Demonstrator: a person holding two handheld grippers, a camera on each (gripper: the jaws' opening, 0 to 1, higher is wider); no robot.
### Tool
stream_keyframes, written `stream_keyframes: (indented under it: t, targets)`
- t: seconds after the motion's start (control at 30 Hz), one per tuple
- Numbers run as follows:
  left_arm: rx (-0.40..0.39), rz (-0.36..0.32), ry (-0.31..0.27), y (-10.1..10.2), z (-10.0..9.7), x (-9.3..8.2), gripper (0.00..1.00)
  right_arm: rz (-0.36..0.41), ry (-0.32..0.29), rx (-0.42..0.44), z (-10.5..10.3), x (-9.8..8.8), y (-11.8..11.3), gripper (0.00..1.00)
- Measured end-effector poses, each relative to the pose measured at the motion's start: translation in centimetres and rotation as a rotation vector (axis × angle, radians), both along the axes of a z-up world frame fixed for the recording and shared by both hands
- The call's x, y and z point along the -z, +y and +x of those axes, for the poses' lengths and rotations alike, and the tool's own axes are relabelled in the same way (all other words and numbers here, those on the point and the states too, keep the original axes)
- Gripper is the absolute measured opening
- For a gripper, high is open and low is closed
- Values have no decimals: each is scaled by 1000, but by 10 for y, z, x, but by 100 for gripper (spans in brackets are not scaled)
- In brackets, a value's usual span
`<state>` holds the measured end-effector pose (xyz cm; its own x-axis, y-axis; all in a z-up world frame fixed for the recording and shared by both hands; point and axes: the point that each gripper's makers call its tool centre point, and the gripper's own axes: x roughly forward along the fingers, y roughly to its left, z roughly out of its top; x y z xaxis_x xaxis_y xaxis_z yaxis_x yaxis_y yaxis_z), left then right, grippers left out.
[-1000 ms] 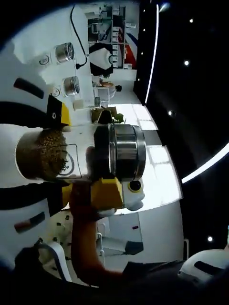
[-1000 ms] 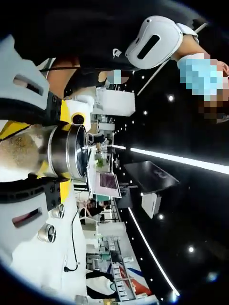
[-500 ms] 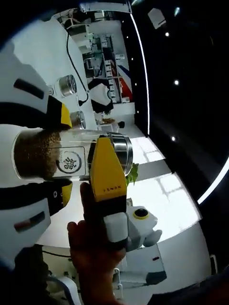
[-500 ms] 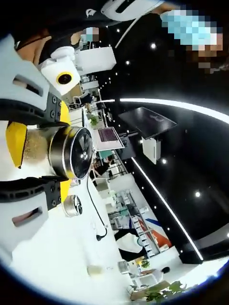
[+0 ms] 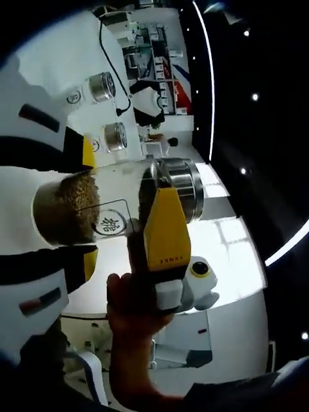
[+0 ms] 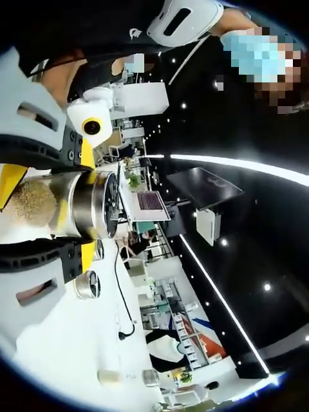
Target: Rotate the seasoning bottle until the label or dispensing opening points toward the visible target arrow and the bottle remains upright within the marked orientation range
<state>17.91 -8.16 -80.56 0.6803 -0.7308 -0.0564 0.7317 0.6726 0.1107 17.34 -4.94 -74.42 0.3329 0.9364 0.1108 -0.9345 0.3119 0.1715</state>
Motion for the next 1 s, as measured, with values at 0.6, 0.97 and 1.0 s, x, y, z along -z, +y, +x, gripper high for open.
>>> stream_keyframes:
  t: [0.6,0.97,1.0]
  targets:
    - [-256,24,-152,19,7,-10,43,27,90,164,10,11,5,40]
    - [-233,-10,-105,14,8,-6,43,-96,18,212,7,17,1,39]
    - [-213,-28,-105,12,9,-8,43,-113,-17,215,7,14,1,39]
